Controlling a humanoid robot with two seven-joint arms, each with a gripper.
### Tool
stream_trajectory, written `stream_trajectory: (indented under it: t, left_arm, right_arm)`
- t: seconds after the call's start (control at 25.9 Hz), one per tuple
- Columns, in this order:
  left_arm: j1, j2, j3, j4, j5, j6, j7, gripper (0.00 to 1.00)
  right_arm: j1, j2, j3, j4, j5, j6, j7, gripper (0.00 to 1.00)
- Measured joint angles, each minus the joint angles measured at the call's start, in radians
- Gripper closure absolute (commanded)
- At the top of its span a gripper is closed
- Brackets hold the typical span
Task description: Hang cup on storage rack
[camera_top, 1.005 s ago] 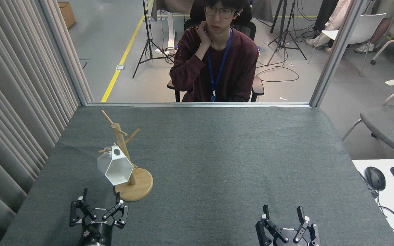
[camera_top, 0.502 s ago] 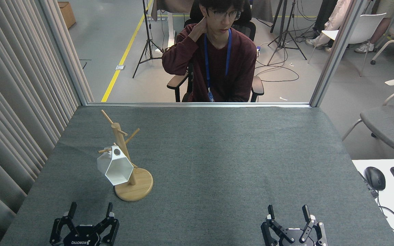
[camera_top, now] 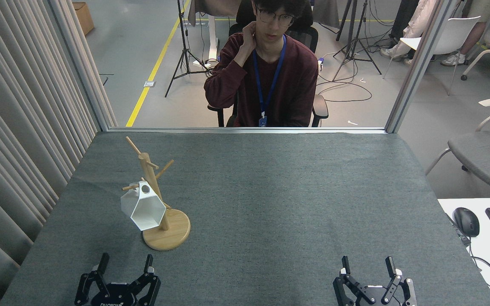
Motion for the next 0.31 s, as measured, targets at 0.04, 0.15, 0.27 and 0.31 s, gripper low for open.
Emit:
stream_trajectory:
  t: [0.04, 0.15, 0.27, 0.31]
  left_arm:
    - [0.0, 0.0, -0.006, 0.0, 0.0, 0.004, 0.0, 0.0]
    - [0.0, 0.0, -0.017, 0.0, 0.0, 0.012, 0.001, 0.0]
    - [0.0, 0.0, -0.02, 0.001, -0.001, 0.016, 0.001, 0.0]
    - [0.0, 0.0, -0.021, 0.001, -0.001, 0.016, 0.001, 0.0]
  right_arm:
    - [0.006, 0.001, -0.001, -0.001, 0.001, 0.0, 0.0, 0.01]
    - [0.021, 0.003, -0.001, -0.003, 0.001, 0.002, 0.0, 0.01]
    - [0.032, 0.004, -0.002, -0.005, 0.002, 0.006, 0.0, 0.01]
    - [0.035, 0.004, -0.002, -0.005, 0.002, 0.006, 0.0, 0.01]
